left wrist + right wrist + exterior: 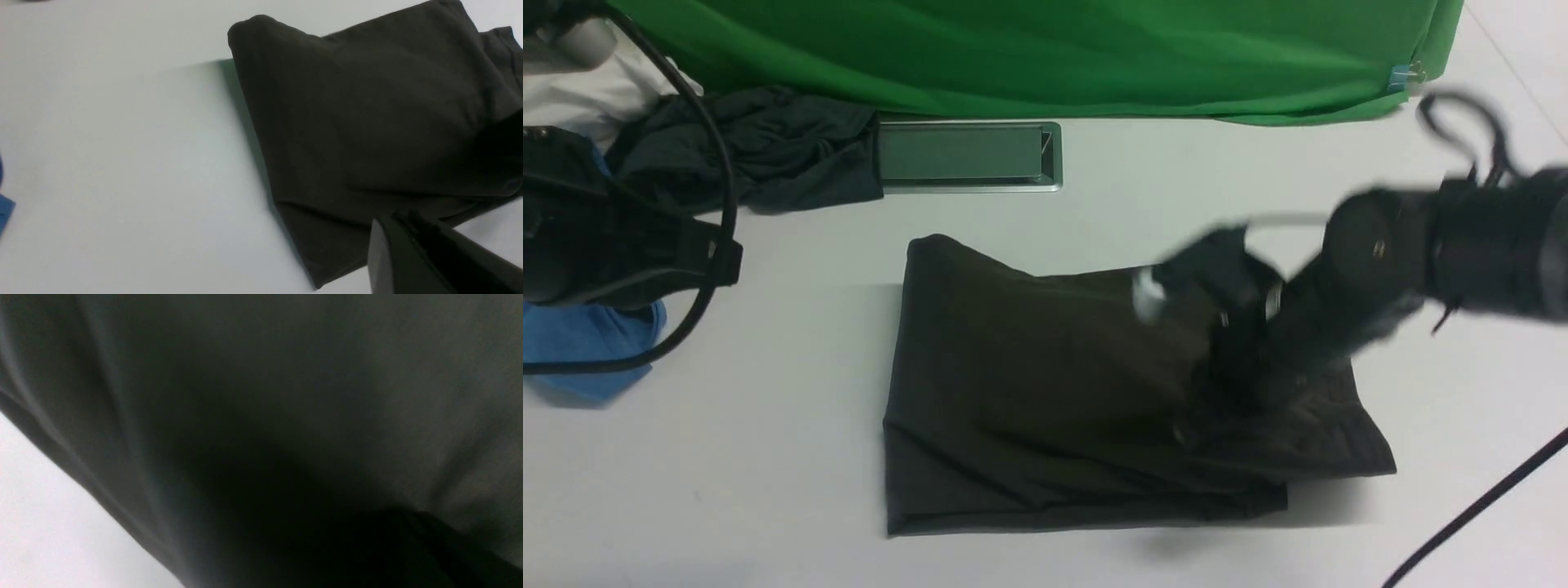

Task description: Fold a long-sleeved shirt on a white desktop.

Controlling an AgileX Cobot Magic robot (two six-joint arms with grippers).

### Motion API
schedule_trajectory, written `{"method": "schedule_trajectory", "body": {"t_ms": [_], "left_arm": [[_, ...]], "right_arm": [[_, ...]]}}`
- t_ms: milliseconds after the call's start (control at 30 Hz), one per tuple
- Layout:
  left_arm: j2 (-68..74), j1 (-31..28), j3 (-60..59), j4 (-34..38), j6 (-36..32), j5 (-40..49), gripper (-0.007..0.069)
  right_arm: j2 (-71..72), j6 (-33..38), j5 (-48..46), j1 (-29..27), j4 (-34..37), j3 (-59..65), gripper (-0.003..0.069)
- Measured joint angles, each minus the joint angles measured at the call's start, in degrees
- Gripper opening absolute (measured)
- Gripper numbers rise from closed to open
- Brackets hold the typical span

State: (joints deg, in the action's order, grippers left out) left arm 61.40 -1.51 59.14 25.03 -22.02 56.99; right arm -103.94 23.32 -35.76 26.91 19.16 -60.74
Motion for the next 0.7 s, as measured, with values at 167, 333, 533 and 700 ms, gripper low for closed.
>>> {"method": "schedule_trajectory", "body": {"t_ms": [167, 333, 533, 700], "left_arm": [[0.00, 0.00, 0.00, 0.48, 0.52, -1.49, 0.0018], [0.00, 0.00, -0.05, 5.34, 0.94, -6.49, 0.0019], [-0.05, 0.00, -0.05, 11.13, 0.94, -5.06, 0.0019], [-1.21, 0.00, -0.05, 11.43, 0.89, 9.70, 0.0019]], "right_arm": [[4.00, -0.69, 0.13, -0.05, 0.16, -1.82, 0.0041], [16.87, -2.25, 4.69, -0.22, -0.02, -8.00, 0.0045], [29.94, -10.74, 7.15, -0.34, -7.14, -9.18, 0.0066], [41.63, -15.43, 9.65, -0.34, -11.64, -2.27, 0.0081]]}}
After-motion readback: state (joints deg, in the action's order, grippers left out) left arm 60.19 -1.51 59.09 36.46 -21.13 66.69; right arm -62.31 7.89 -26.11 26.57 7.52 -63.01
